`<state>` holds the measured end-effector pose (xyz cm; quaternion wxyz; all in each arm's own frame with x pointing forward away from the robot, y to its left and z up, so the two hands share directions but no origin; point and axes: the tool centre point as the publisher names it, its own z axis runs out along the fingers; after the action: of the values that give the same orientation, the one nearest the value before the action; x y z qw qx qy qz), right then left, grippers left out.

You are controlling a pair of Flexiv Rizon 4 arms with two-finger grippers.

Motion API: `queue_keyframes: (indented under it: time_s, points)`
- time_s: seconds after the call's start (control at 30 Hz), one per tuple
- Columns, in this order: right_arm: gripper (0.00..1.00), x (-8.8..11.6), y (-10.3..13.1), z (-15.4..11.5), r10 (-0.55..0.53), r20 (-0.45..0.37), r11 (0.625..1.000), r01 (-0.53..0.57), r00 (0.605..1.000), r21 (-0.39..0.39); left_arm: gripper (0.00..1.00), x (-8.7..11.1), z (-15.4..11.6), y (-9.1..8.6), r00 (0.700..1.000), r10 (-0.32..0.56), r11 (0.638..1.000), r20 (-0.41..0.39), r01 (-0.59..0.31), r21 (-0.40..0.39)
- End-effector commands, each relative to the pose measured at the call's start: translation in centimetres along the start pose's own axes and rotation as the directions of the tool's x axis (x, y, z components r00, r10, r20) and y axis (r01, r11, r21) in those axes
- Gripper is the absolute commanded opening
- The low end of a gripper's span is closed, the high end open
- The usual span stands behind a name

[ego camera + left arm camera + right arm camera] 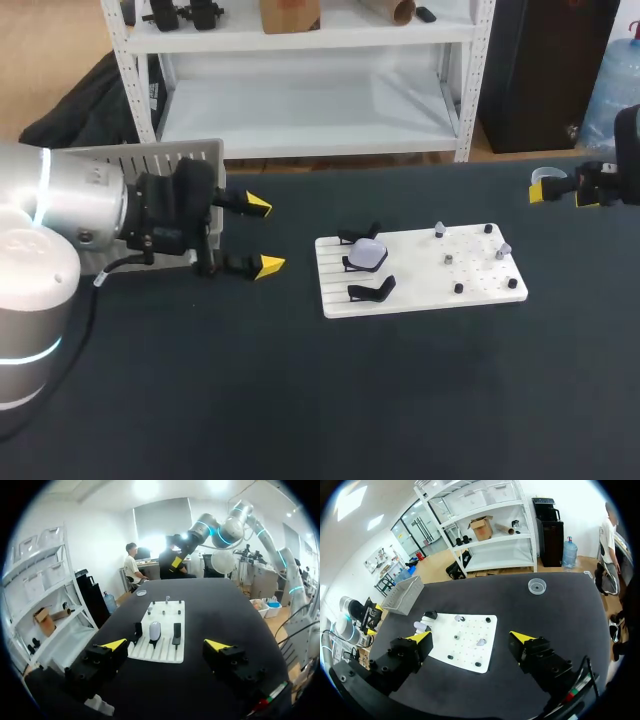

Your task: Pick up each earbud case from the left stands, insert the matching earbuds, close the lid, and place the case in the box.

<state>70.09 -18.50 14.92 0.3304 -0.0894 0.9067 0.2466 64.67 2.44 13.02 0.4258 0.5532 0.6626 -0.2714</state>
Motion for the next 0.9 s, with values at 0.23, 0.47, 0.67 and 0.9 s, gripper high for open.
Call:
queue_keyframes:
  time_s: [0.23, 0.47, 0.67, 0.9]
  points:
    - [1.0, 0.0, 0.0, 0.0, -0.001, -0.001, 1.0, 0.001, 1.0, -0.001, 1.0, 1.1, 6.0, 2.0, 0.997, -0.048, 0.997, -0.054, 0.052, 0.065]
    - [1.0, 0.0, 0.0, 0.0, -0.001, -0.001, 1.0, 0.001, 1.0, -0.001, 1.0, 1.5, 9.0, 3.1, 0.998, -0.008, 0.988, -0.059, 0.017, 0.154]
    - [1.0, 0.0, 0.0, 0.0, -0.001, -0.001, 1.0, 0.001, 1.0, -0.001, 1.0, 1.9, 11.5, 3.2, 0.998, -0.012, 0.977, -0.056, 0.024, 0.211]
    - [1.0, 0.0, 0.0, 0.0, -0.001, -0.001, 1.0, 0.001, 1.0, -0.001, 1.0, 1.9, 12.0, 3.0, 0.999, -0.013, 0.972, -0.046, 0.023, 0.236]
